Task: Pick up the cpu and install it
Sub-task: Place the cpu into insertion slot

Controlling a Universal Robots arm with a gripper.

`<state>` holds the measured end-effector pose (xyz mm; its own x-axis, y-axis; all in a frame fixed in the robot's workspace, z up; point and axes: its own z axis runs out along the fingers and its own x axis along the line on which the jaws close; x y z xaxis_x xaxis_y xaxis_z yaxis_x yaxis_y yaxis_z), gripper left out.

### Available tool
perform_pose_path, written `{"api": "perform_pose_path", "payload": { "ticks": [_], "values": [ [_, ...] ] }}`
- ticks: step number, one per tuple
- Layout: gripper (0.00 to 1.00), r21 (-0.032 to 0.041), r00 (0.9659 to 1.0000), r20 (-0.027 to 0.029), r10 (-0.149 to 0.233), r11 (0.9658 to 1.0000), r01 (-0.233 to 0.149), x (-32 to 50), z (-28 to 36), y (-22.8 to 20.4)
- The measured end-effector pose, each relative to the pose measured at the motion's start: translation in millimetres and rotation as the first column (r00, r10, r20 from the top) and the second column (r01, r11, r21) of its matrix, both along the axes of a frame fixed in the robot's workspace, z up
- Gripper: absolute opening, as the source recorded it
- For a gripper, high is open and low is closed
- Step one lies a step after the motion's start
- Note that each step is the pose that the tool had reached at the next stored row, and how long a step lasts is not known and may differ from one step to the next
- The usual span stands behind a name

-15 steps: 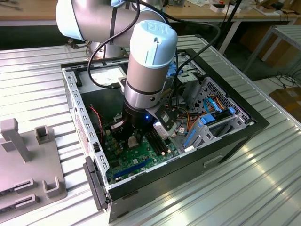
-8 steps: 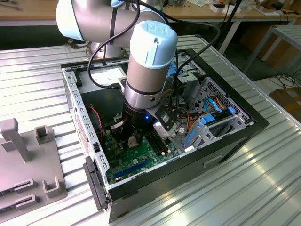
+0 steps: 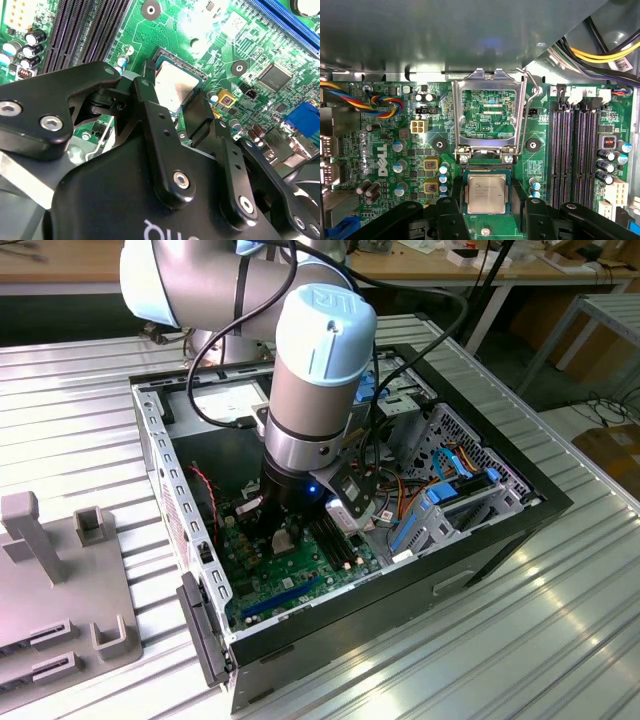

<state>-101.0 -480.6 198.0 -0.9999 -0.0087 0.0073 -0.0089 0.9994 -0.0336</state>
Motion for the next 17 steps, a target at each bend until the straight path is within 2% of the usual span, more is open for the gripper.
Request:
{"api": "perform_pose_path", "payload": {
  "ticks": [17],
  "values": [
    [0.47,0.0004,1.0000,0.0000,0.000,1.0000,0.000,-0.1,-5.0,-0.5]
  ]
}}
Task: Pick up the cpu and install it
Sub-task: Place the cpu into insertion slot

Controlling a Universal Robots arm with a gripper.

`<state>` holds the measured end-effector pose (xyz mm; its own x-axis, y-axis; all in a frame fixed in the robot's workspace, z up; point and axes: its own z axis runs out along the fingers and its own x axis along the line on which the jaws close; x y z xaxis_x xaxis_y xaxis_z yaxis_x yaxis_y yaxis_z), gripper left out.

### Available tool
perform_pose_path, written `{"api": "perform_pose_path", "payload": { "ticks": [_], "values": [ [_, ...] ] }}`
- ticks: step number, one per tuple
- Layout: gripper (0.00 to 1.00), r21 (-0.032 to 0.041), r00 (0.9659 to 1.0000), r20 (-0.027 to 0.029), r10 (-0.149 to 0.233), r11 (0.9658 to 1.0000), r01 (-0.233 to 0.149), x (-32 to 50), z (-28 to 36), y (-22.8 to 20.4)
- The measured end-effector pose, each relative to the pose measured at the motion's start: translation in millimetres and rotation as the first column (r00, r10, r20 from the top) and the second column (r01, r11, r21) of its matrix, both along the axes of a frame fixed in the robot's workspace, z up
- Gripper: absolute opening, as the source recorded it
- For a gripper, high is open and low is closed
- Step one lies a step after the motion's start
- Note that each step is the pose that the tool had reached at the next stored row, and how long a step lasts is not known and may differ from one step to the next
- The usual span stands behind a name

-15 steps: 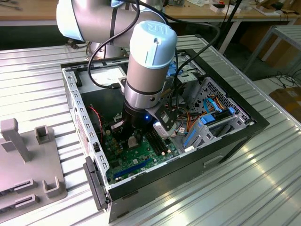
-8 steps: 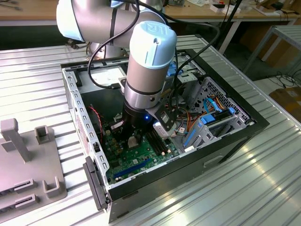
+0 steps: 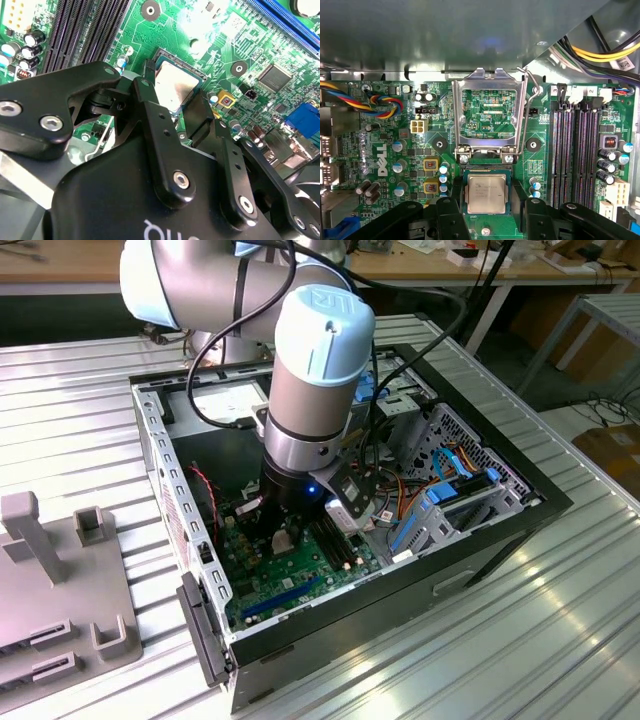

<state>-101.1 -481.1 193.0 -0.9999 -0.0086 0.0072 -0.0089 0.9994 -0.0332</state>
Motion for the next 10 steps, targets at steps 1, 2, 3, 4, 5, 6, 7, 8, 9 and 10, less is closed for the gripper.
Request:
{"api": "perform_pose_path", "payload": {
  "ticks": [1,2,3,4,5,6,7,8,9,10],
  "values": [
    [0.47,-0.0001,1.0000,0.0000,0.000,1.0000,0.000,0.0,0.0,0.0],
    [0.47,0.0000,1.0000,0.0000,0.000,1.0000,0.000,0.0,0.0,0.0],
    [0.47,0.0000,1.0000,0.0000,0.000,1.0000,0.000,0.0,0.0,0.0],
    [0.47,0.0000,1.0000,0.0000,0.000,1.0000,0.000,0.0,0.0,0.0],
    [0.47,-0.0001,1.0000,0.0000,0.000,1.0000,0.000,0.0,0.0,0.0],
    [0.47,0.0000,1.0000,0.0000,0.000,1.0000,0.000,0.0,-0.1,0.0],
    [0.47,0.0000,1.0000,0.0000,0.000,1.0000,0.000,0.0,-0.1,0.0],
    [0.47,-0.0001,1.0000,-0.0001,0.000,1.0000,0.000,0.0,-0.1,0.0],
    [0.47,-0.0001,1.0000,0.0000,0.000,1.0000,0.000,0.0,-0.1,0.0],
    [0.47,-0.0001,1.0000,0.0000,0.000,1.0000,0.000,0.0,-0.1,0.0]
  ]
}}
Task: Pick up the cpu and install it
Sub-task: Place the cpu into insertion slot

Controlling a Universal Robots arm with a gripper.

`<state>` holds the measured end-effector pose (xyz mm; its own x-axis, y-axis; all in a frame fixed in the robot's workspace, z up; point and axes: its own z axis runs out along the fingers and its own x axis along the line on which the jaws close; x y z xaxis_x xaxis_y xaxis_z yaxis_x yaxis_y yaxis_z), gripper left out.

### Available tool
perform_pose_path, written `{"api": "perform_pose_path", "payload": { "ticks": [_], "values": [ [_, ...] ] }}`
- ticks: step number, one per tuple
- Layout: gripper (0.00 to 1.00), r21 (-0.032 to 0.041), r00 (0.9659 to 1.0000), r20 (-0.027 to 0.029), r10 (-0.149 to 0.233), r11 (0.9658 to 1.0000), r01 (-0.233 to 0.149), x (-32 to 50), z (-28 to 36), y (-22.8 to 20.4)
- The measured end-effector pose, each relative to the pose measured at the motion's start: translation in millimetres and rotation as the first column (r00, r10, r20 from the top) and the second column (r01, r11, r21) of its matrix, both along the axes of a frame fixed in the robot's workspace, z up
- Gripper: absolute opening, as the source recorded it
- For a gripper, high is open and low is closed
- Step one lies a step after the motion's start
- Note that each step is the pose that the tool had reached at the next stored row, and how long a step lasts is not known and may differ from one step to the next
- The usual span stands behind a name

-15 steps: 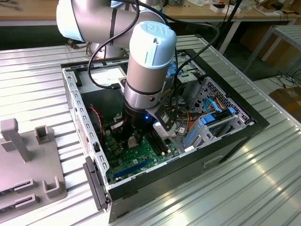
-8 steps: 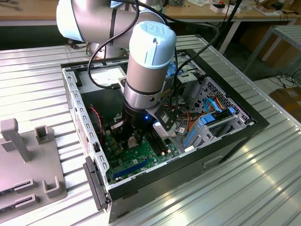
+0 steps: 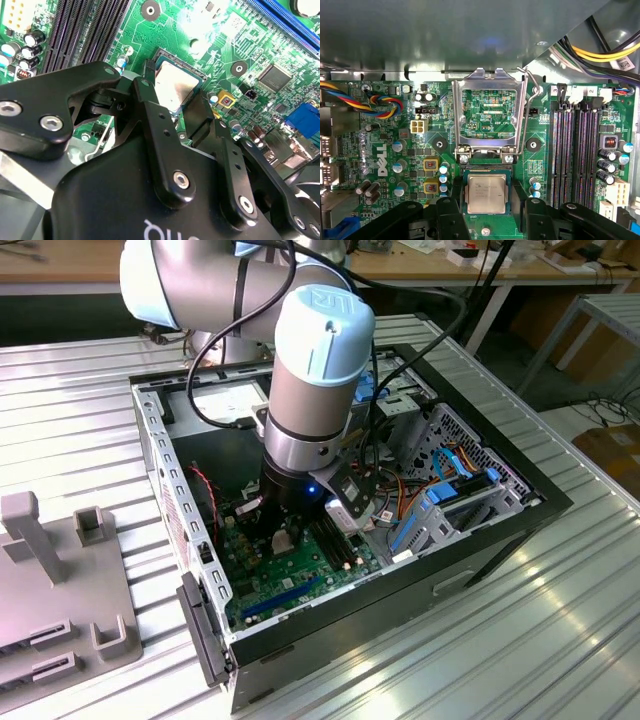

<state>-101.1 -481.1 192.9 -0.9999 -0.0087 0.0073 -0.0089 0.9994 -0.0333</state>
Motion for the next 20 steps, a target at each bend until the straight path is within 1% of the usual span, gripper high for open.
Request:
{"api": "perform_pose_path", "payload": {
  "ticks": [3,4,11,14,15,17,20],
  "values": [
    [0.48,0.0003,1.0000,0.0001,0.000,1.0000,0.000,0.0,-0.2,0.0],
    [0.54,0.0003,1.0000,0.0002,0.000,1.0000,0.000,0.0,-0.2,0.0],
    [0.54,0.0000,1.0000,0.0000,0.000,1.0000,0.000,0.2,0.1,0.0],
    [0.54,0.0025,1.0000,0.0001,0.000,1.0000,0.000,0.4,6.0,0.3],
    [0.54,0.0002,1.0000,-0.0022,0.000,1.0000,0.000,0.2,11.1,0.0],
    [0.54,0.0003,1.0000,-0.0040,0.000,1.0000,0.000,0.2,17.9,0.1],
    [0.54,0.0002,1.0000,-0.0065,0.000,1.0000,0.000,0.2,24.7,0.1]
  ]
}}
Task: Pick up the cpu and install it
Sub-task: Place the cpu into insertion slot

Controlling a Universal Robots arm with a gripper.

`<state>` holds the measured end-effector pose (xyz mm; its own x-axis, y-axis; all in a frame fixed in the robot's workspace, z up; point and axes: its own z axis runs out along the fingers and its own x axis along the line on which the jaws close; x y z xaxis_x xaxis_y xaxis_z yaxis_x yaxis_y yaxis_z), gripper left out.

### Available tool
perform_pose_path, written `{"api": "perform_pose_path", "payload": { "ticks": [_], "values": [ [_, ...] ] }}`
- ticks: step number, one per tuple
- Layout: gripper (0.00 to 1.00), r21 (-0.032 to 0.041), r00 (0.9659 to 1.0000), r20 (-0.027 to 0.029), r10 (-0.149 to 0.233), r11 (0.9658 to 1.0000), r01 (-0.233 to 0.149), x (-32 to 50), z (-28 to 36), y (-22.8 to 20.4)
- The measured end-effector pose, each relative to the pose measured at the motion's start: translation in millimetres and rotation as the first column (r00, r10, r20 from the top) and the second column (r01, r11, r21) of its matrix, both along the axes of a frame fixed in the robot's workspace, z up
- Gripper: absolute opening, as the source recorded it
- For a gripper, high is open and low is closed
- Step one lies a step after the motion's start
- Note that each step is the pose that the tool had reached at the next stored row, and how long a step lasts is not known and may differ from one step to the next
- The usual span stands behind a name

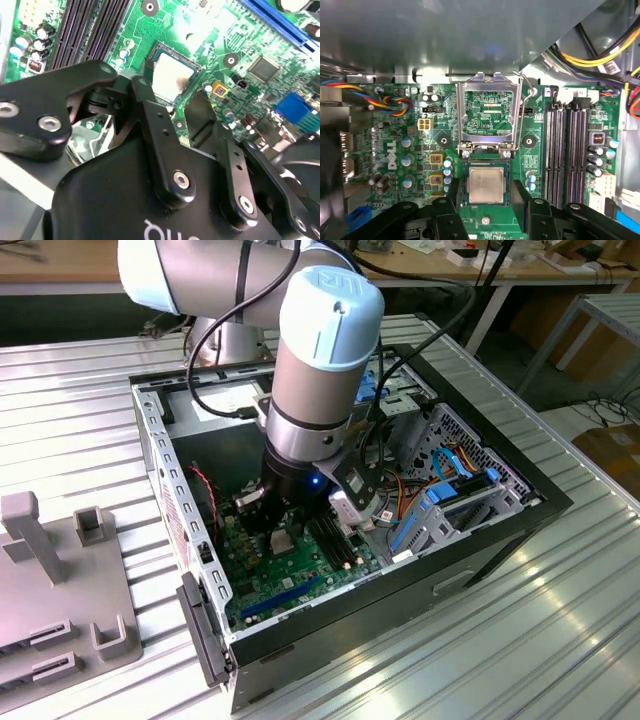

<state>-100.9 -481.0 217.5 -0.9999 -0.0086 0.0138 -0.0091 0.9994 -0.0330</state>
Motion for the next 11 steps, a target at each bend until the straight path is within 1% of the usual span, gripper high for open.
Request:
{"api": "perform_pose_path", "payload": {
  "ticks": [2,5,6,7,11],
  "values": [
    [0.39,0.0000,1.0000,-0.0015,0.000,1.0000,0.000,0.0,3.0,0.0],
    [0.21,0.0003,1.0000,-0.0026,0.000,1.0000,0.000,0.0,4.3,0.1],
    [0.21,0.0002,1.0000,-0.0027,0.000,1.0000,0.000,0.0,4.3,0.0],
    [0.15,0.0000,1.0000,-0.0029,0.000,1.0000,0.000,0.0,4.5,0.0],
    [0.15,0.0000,1.0000,-0.0031,0.000,1.0000,0.000,0.0,4.5,0.0]
  ]
}}
